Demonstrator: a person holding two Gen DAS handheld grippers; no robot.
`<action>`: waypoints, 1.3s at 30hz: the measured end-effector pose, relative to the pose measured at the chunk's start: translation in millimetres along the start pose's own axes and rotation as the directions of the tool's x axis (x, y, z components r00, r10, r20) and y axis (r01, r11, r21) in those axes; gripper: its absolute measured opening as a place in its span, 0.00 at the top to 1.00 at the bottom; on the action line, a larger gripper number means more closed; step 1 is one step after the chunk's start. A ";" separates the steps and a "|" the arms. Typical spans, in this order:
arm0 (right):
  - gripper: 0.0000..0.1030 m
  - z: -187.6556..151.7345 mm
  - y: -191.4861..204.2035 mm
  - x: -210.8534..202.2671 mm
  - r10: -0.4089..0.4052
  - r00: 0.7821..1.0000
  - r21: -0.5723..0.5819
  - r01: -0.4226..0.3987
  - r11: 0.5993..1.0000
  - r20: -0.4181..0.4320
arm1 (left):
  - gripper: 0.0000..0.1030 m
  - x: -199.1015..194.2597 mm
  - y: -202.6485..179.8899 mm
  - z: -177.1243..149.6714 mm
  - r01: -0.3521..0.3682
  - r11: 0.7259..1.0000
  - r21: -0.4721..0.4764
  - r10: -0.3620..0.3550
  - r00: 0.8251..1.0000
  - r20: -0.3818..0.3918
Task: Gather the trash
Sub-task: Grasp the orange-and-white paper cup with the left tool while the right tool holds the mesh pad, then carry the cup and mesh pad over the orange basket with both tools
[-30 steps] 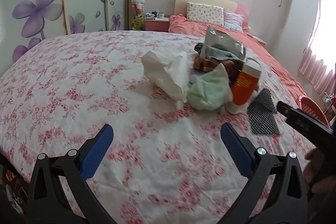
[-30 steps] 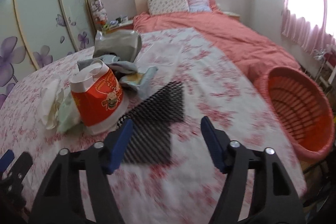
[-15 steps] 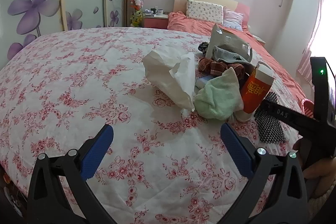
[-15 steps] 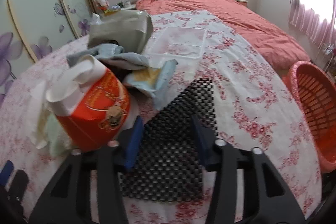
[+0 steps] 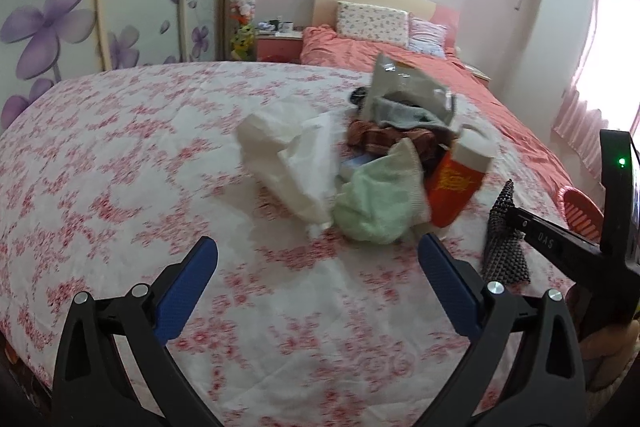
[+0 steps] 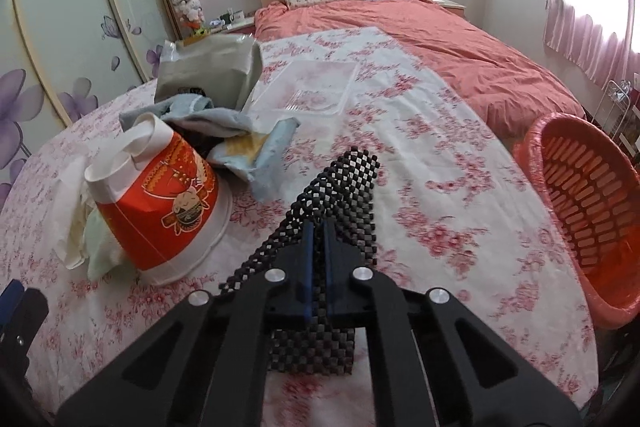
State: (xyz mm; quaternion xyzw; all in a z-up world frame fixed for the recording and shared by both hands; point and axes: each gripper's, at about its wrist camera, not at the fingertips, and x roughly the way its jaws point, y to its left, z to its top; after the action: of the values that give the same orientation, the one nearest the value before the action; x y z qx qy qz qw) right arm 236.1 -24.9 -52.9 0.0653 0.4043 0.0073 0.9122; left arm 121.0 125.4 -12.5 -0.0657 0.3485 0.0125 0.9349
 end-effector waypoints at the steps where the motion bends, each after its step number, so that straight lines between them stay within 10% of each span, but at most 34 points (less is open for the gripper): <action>1: 0.95 -0.2 -3.5 -3.7 -0.001 1.000 0.003 0.001 1.000 0.007 | 0.04 0.1 -5.6 1.7 0.012 1.000 0.009 -0.012 1.000 0.003; 12: 0.95 2.4 -55.6 -34.6 -0.033 0.998 0.052 0.030 0.998 0.047 | 0.05 19.2 -66.5 20.2 0.097 0.986 0.137 -0.101 0.995 0.021; 23: 0.95 -2.8 -82.1 -30.0 -0.040 0.999 0.088 0.038 0.995 0.025 | 0.24 47.7 -88.7 37.6 0.126 0.976 0.179 -0.124 0.992 -0.022; 32: 0.95 -2.3 -84.2 -30.2 -0.037 0.999 0.090 0.034 0.995 0.024 | 0.65 62.1 -106.9 34.5 0.161 0.964 0.211 -0.143 0.985 -0.096; 39: 0.95 -2.4 -89.5 -35.5 -0.037 0.999 0.100 0.033 0.994 0.032 | 0.65 58.7 -107.1 34.6 0.167 0.966 0.196 -0.153 0.984 -0.087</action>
State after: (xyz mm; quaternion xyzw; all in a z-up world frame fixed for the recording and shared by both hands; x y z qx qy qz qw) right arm 206.9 -115.7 -39.6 0.1036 0.3898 -0.0300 0.9146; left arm 195.3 22.5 -12.7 0.0013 0.3744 -0.1009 0.9218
